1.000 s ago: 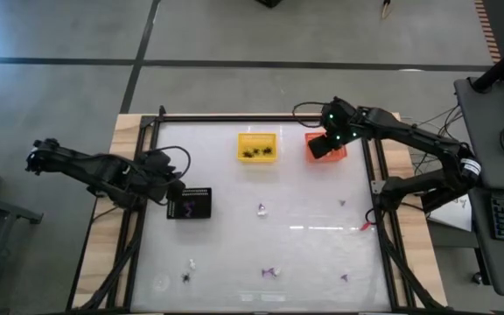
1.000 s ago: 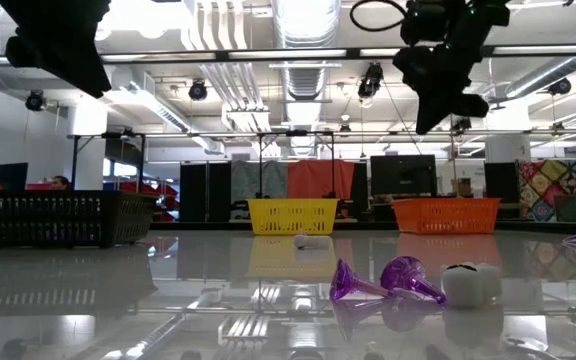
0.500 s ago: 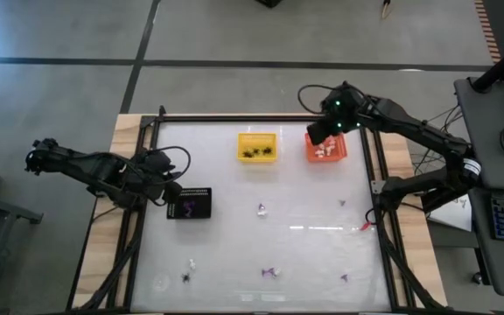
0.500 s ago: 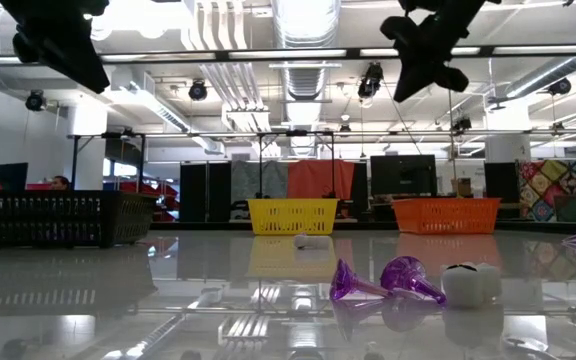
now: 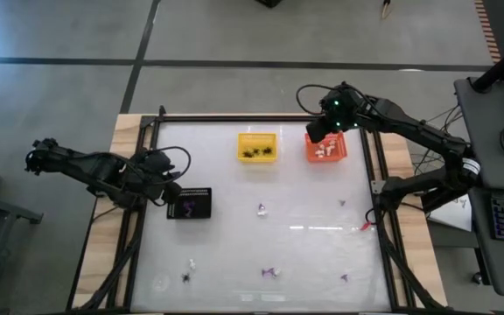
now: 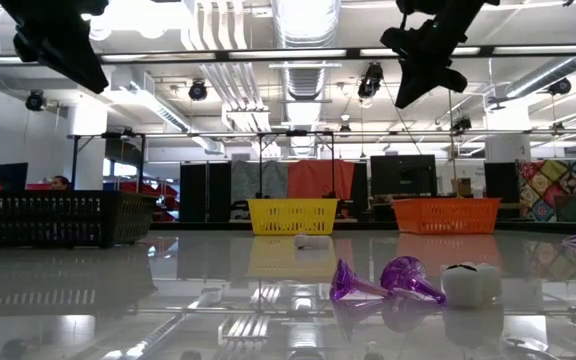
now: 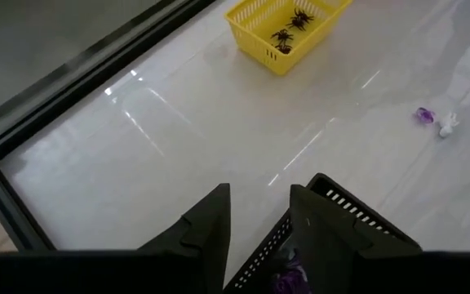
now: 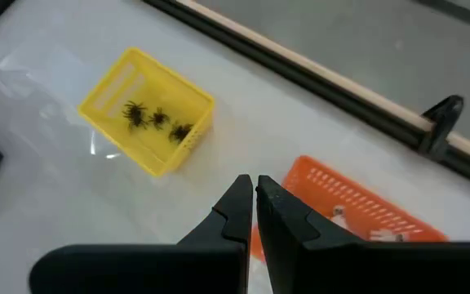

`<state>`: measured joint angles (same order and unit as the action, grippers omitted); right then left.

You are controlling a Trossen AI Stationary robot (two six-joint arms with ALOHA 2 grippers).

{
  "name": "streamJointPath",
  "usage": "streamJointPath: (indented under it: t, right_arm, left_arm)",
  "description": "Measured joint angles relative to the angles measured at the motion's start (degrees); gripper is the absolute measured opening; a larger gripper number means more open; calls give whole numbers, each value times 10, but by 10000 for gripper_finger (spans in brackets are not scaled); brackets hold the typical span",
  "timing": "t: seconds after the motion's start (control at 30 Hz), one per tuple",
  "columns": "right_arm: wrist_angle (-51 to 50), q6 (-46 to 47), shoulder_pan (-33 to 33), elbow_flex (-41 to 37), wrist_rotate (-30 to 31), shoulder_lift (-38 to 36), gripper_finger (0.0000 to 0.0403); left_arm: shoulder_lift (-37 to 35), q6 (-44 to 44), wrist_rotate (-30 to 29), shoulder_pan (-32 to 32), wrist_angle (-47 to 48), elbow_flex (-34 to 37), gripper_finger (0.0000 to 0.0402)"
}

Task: Sort Halloween decoration
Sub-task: Put the purple hat toy into the black basket

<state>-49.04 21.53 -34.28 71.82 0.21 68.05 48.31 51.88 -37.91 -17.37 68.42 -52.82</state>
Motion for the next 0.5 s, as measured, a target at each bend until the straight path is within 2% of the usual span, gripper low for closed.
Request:
streamJointPath:
  t: [0.07, 0.37, 0.5]
  right_arm:
    - [0, -8, 0, 0, 13, 1, 13]
    - [-17, 85, 0, -8, -6, 4, 15]
    - [-19, 99, 0, -8, -6, 4, 49]
  left_arm:
    - [0, -8, 0, 0, 0, 0, 110]
    - [0, -9, 0, 0, 2, 0, 110]
    - [0, -9, 0, 0, 3, 0, 110]
